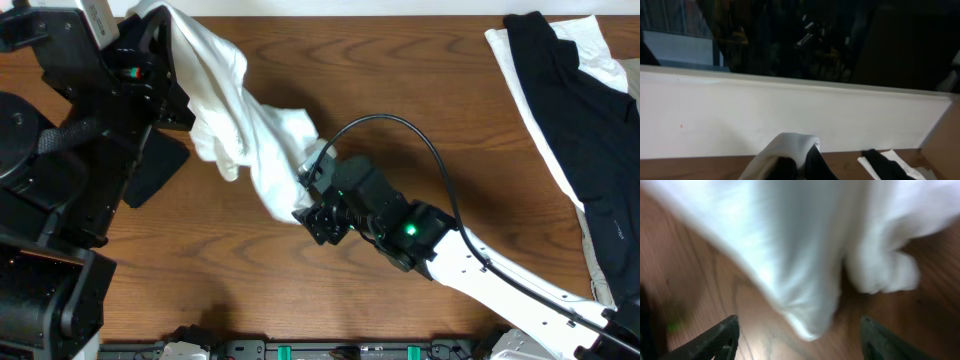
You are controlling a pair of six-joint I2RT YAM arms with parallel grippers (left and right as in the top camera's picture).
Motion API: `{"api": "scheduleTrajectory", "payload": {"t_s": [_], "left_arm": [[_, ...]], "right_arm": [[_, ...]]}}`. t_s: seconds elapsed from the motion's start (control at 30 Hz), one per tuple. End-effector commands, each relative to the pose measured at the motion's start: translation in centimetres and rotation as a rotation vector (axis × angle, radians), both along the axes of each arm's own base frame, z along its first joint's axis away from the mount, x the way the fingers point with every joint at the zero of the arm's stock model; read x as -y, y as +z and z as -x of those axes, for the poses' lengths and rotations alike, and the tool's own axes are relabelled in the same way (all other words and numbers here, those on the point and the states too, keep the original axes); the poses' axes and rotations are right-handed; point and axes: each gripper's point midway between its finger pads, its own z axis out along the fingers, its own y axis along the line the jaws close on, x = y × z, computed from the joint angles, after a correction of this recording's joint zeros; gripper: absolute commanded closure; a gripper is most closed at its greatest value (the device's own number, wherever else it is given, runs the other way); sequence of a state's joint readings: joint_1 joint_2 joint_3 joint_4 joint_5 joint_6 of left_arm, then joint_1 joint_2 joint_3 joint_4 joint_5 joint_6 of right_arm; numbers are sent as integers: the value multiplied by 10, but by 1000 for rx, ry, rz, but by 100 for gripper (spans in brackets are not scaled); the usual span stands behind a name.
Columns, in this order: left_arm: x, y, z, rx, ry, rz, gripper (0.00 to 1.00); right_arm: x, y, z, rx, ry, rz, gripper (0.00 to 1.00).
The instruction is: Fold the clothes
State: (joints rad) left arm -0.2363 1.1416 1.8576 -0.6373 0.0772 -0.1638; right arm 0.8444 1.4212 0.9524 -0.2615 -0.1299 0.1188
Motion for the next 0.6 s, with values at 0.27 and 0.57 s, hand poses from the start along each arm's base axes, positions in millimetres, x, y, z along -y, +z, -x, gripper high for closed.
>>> {"api": "scheduleTrajectory", "payload": {"t_s": [0.27, 0.57], "left_arm": [[-8, 5, -22, 18, 72, 21, 94], [-27, -12, -48, -47, 219, 98, 94]], "right_arm": [[-33, -7, 44, -64, 120, -22, 26], [-35, -7, 45, -36, 88, -6, 26]]}}
